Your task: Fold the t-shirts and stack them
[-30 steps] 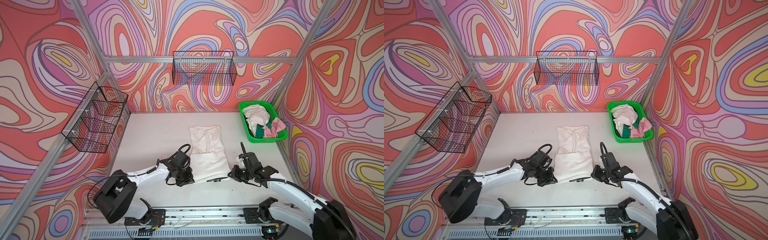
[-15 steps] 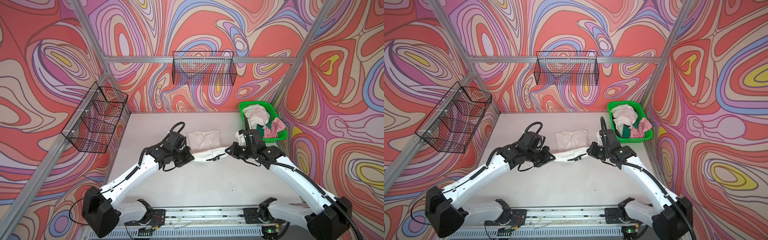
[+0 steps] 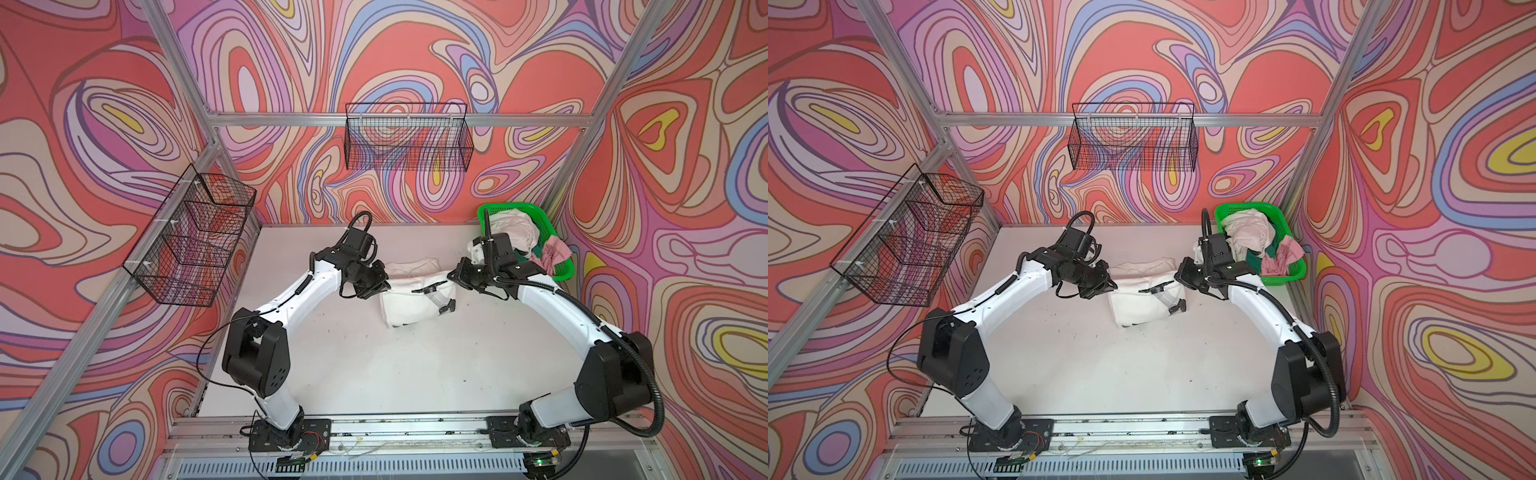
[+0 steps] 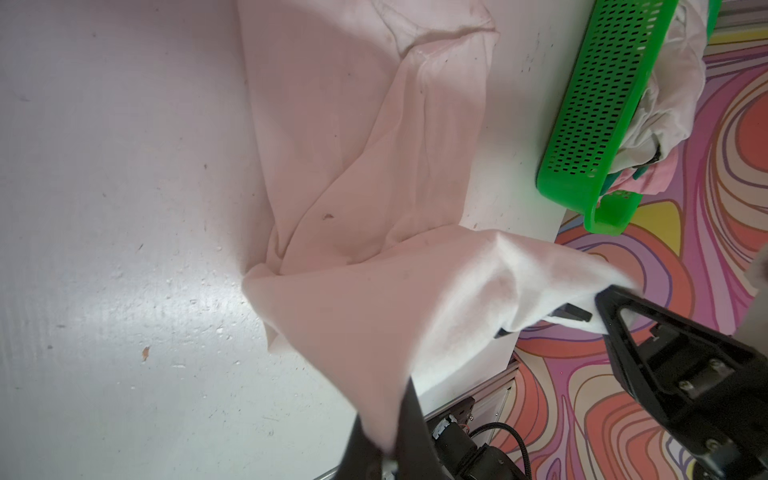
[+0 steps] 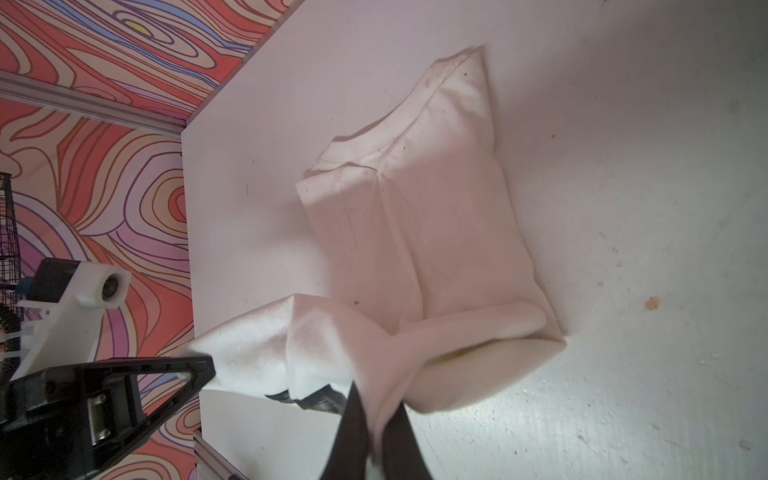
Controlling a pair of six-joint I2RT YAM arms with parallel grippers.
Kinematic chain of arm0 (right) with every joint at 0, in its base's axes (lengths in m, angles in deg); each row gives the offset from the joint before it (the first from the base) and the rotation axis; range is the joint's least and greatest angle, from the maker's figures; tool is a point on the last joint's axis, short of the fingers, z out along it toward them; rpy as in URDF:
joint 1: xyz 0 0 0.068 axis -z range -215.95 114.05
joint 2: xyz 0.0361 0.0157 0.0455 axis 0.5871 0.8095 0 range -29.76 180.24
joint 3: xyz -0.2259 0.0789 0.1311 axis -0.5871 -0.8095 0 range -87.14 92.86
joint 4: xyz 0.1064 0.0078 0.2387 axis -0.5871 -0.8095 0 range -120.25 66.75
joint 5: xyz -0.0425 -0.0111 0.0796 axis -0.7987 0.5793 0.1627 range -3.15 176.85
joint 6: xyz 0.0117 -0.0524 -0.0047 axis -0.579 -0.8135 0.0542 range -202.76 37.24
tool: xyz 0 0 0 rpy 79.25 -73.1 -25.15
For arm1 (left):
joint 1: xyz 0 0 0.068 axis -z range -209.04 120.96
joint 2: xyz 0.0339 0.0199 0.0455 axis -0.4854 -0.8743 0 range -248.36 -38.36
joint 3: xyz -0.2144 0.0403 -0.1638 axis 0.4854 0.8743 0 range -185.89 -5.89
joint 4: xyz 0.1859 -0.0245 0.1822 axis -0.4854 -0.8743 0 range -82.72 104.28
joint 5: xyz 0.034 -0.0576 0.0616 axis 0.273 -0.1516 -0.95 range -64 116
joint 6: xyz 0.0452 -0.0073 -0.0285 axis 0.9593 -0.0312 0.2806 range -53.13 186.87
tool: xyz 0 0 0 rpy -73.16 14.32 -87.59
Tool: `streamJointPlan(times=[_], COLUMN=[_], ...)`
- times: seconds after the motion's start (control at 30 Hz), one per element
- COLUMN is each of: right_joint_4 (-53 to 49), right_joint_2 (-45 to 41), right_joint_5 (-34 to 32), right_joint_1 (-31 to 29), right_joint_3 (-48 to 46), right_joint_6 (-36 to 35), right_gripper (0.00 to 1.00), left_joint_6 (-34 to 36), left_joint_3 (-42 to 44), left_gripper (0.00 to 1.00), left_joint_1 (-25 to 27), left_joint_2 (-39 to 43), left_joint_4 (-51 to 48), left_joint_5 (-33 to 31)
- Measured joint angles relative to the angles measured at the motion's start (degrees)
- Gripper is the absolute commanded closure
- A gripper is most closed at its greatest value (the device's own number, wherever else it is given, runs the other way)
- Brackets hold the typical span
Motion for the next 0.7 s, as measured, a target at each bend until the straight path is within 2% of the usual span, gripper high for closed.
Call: streamJointPlan(times=[0.3, 0.7], right_joint_4=[5.18, 9.92], right_joint_2=[9.25, 19.96], right_joint_5=[2.49, 3.63], right_joint_1=[2.73, 3.89], right_joint_3=[3.54, 8.2], right_joint_6=[0.39, 2.23], right_gripper=[1.0, 1.0], left_joint_6=[0.98, 1.07], left_joint_3=[-5.88, -15.8], left_gripper=[1.0, 1.0], left_joint_1=[-3.56, -5.55], left_joint_2=[-8.35, -19.71], left_joint_4=[-1.88, -3.85], left_joint_5=[2.21, 3.87])
